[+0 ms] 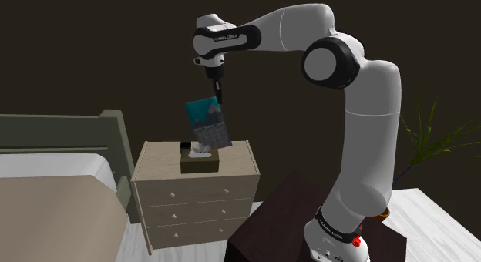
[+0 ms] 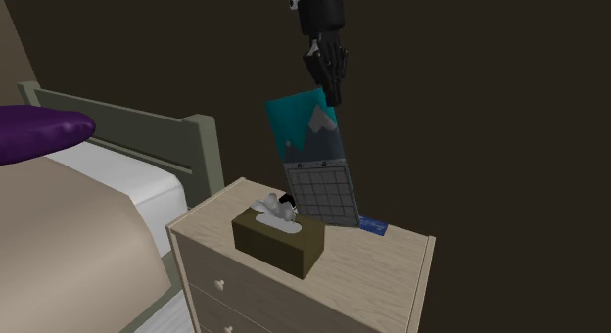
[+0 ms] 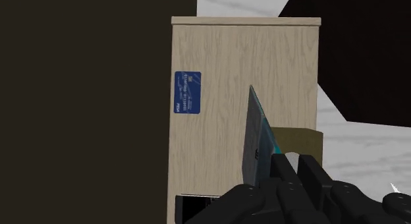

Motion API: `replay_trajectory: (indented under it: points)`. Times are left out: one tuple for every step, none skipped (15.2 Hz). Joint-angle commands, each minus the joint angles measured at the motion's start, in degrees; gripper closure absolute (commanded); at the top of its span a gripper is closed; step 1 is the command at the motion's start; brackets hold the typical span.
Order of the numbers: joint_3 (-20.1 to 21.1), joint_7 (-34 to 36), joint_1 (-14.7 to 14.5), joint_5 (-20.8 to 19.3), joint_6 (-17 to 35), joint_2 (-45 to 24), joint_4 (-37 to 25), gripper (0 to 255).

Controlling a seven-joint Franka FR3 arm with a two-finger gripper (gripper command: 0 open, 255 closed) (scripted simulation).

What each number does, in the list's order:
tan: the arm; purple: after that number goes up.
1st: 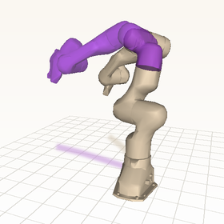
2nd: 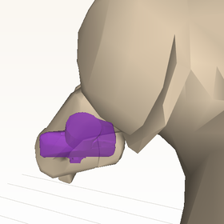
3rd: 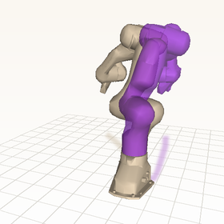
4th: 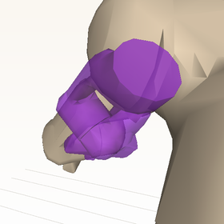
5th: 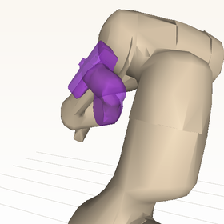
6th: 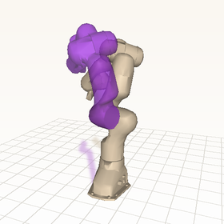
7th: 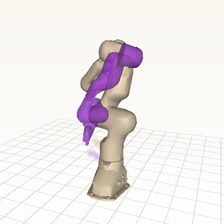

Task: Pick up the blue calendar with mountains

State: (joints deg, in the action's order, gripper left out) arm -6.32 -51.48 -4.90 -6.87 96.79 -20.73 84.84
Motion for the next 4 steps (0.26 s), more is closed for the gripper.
replay_trajectory:
  points:
    - [0.0,-0.1,0.0,0.0,-1.3,0.3,-1.0,255]
    - [0.0,-0.2,0.0,0.0,-2.1,0.3,-1.8,255]
    - [0.0,-0.2,0.0,0.0,-2.2,0.4,-1.9,255]
    - [0.0,-0.2,0.0,0.0,-2.2,0.3,-1.9,255]
